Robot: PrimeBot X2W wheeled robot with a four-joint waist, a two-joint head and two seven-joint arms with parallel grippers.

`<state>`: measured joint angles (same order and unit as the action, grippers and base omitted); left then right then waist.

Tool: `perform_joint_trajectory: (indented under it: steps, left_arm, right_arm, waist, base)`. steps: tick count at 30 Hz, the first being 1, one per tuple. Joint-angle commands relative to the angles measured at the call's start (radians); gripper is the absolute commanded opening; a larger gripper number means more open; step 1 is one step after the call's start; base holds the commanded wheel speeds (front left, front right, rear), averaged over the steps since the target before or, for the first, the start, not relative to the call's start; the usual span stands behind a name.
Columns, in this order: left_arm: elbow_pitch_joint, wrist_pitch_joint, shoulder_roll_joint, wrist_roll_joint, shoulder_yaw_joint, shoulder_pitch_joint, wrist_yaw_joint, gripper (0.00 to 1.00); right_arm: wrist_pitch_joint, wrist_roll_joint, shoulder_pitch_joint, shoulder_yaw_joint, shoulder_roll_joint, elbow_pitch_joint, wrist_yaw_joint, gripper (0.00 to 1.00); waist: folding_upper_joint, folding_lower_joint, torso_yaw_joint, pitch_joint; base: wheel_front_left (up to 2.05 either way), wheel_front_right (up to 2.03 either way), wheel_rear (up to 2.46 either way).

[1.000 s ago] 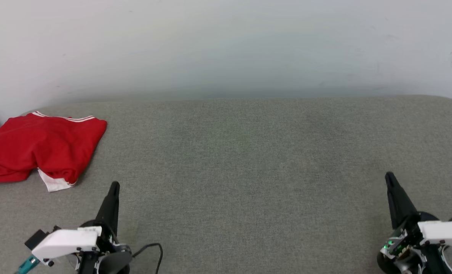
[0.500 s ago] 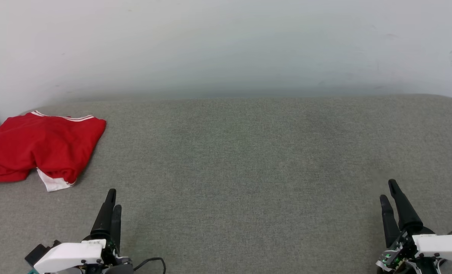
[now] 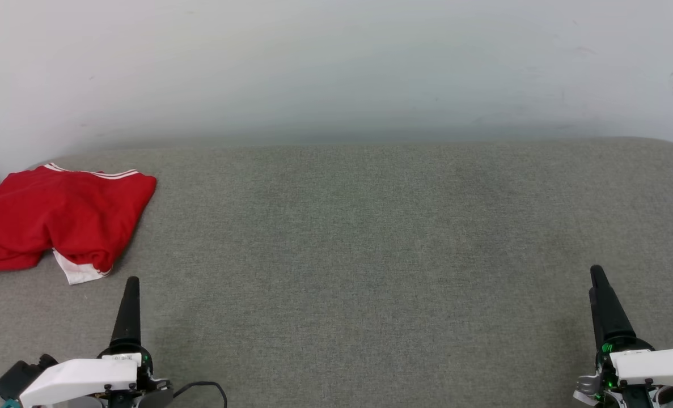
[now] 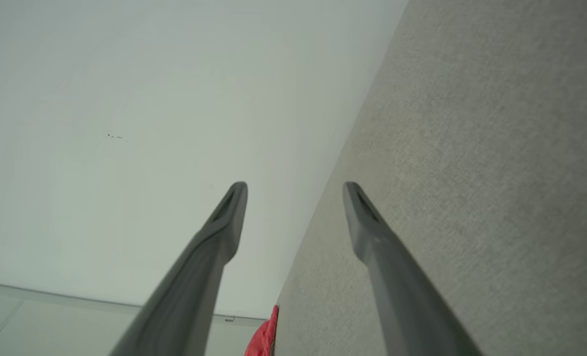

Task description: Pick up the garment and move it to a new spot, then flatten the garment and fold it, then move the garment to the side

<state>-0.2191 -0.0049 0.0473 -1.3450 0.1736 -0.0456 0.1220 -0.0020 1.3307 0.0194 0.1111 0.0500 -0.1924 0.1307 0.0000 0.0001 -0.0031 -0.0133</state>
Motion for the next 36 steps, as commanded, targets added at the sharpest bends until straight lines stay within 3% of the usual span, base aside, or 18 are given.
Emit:
perform_joint_trajectory:
  steps: [1, 15, 26, 36]
  left_arm:
    - [0.036, -0.013, 0.003, 0.04, 0.011, -0.011, -0.004, 1.0]
    - [0.211, -0.061, 0.003, 0.333, -0.043, 0.01, -0.084, 1.0]
    - [0.286, -0.097, 0.003, 0.552, -0.123, 0.025, -0.087, 1.0]
    - [0.324, -0.126, 0.011, 0.797, -0.219, 0.031, -0.125, 1.0]
  right_arm:
    - [-0.014, -0.058, 0.012, 0.004, 0.001, 0.029, 0.0, 1.0]
    - [-0.063, -0.434, 0.007, -0.019, 0.001, 0.161, 0.0, 1.0]
    - [-0.099, -0.684, -0.008, -0.063, 0.001, 0.244, 0.0, 1.0]
    - [-0.128, -0.861, -0.025, -0.08, 0.001, 0.251, 0.0, 1.0]
  waist:
    - [0.0, -0.0001, 0.0, -0.001]
    - [0.0, -0.0001, -0.002, -0.014]
    - [0.0, -0.0001, -0.003, -0.024]
    - [0.0, -0.0001, -0.002, -0.033]
  base:
    - [0.0, 0.0, 0.0]
    - [0.0, 0.0, 0.0]
    - [0.0, 0.0, 0.0]
    - [0.0, 0.0, 0.0]
